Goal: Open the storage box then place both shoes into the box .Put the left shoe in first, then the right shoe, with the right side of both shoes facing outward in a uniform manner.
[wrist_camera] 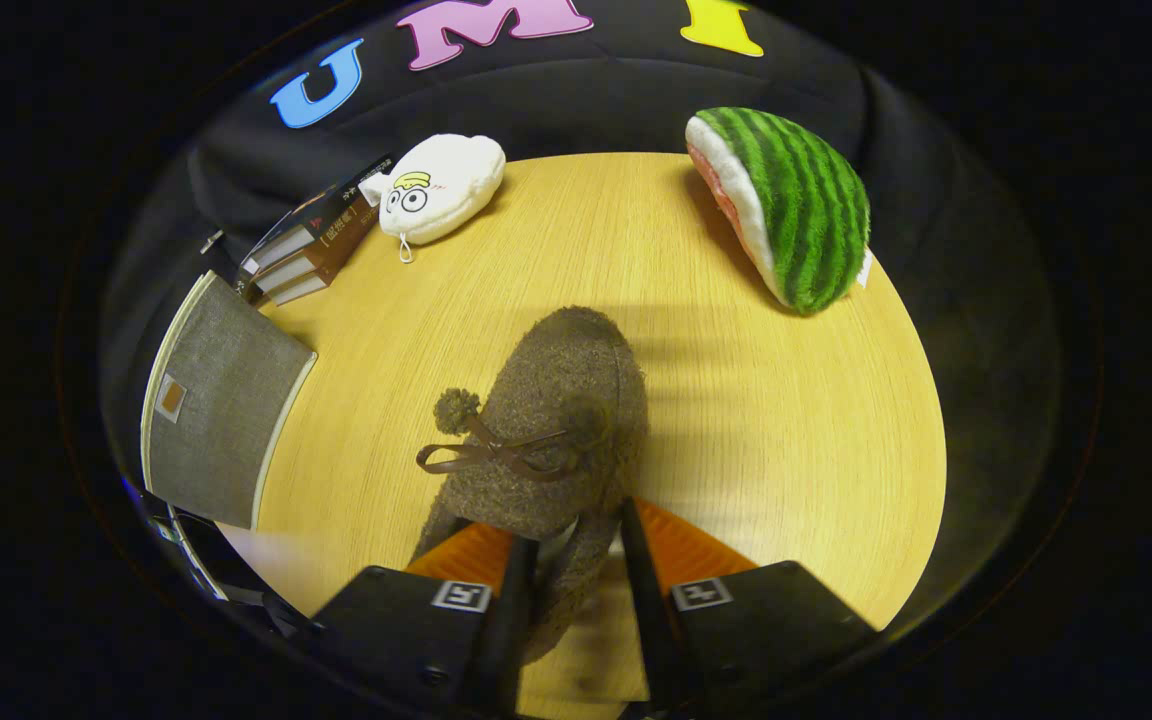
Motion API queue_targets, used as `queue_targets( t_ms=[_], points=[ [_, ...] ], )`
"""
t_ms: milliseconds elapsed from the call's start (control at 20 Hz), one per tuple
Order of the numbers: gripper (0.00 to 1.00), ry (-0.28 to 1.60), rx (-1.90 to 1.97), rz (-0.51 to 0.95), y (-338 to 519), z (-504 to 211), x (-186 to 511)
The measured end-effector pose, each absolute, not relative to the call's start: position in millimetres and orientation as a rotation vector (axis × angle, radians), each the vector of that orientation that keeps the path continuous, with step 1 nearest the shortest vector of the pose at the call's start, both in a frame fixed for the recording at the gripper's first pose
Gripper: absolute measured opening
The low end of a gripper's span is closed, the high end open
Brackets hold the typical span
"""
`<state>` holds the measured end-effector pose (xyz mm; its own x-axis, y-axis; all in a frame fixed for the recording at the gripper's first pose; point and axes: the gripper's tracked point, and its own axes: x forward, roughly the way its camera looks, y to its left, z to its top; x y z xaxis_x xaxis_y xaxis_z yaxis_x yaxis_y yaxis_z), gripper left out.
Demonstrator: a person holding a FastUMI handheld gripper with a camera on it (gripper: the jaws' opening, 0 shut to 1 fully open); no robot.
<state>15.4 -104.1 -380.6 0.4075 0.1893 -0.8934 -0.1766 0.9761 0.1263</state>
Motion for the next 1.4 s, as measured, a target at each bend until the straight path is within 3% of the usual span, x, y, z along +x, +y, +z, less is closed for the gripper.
queue_targets(
  t_ms=[250,350,650,1000,1400],
  points=[
    [0.17,1.161,0.107,0.148,-111.5,-383.8,23.9],
    [0.09,1.148,0.09,0.15,-110.8,-386.1,24.7],
    [0.05,1.121,0.106,0.098,-89.4,-340.4,1.9],
    [0.05,1.029,0.37,0.049,-0.4,-251.5,-16.7],
    [0.05,0.862,0.428,0.094,108.1,-161.1,-30.1]
  ],
)
